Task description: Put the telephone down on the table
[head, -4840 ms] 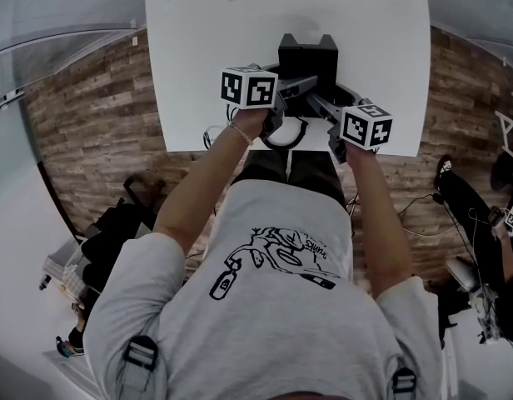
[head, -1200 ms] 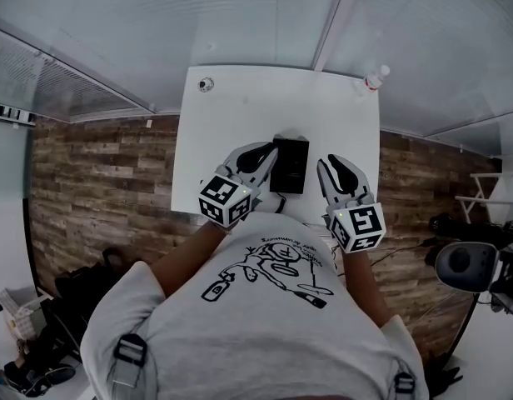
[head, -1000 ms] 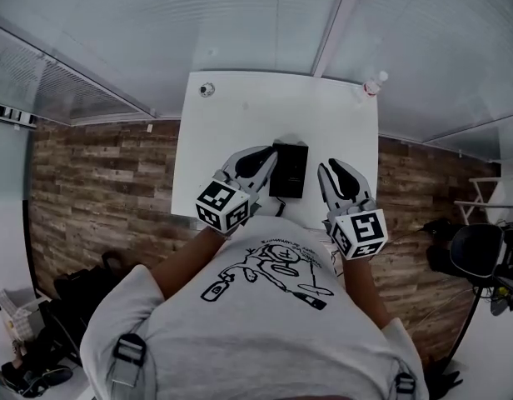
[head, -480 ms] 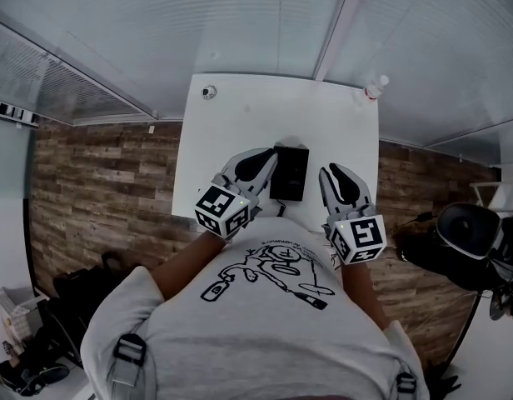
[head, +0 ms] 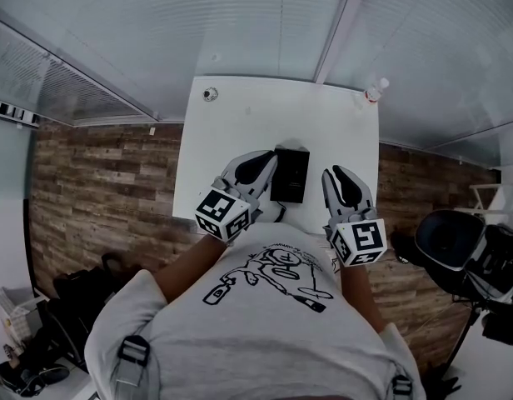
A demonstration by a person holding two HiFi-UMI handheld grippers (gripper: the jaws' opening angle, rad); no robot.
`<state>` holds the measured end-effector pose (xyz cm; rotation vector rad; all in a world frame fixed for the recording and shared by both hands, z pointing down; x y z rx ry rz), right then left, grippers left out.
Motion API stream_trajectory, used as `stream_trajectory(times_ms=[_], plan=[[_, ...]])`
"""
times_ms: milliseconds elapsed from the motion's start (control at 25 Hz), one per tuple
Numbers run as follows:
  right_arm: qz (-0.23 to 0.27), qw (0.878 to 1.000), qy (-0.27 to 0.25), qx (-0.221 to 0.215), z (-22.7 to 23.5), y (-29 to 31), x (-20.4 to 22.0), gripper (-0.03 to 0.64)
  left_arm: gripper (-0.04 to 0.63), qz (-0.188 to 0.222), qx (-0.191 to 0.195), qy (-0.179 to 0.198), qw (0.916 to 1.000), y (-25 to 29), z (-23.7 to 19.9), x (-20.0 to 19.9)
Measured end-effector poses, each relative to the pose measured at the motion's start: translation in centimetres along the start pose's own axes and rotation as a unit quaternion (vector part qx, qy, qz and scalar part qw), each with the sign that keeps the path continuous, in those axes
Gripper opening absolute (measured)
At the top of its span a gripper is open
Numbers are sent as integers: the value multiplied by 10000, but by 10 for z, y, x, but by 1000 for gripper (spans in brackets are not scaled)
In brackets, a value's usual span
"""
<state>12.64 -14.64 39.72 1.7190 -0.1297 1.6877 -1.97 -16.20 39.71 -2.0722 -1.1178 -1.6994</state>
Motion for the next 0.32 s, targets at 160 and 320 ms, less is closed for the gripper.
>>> stream_trajectory(times_ms=[160,320], plan=[[4,10000,29,54,4,-5,-3,67,12,-11,25,7,10000,2,3,-4],[15,9999,128,57,10,-6,-3,67,12,-38,40,-12,10000,9,4,-4]])
Point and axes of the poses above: the fingertips, and each gripper's own axes: y forward along the fingers, z to its right, x out of its underside, the point moved 2 cm from there along -y, backward along the fingers, and after that the axes turned 8 degrees about -z, right-handed, at the moved point
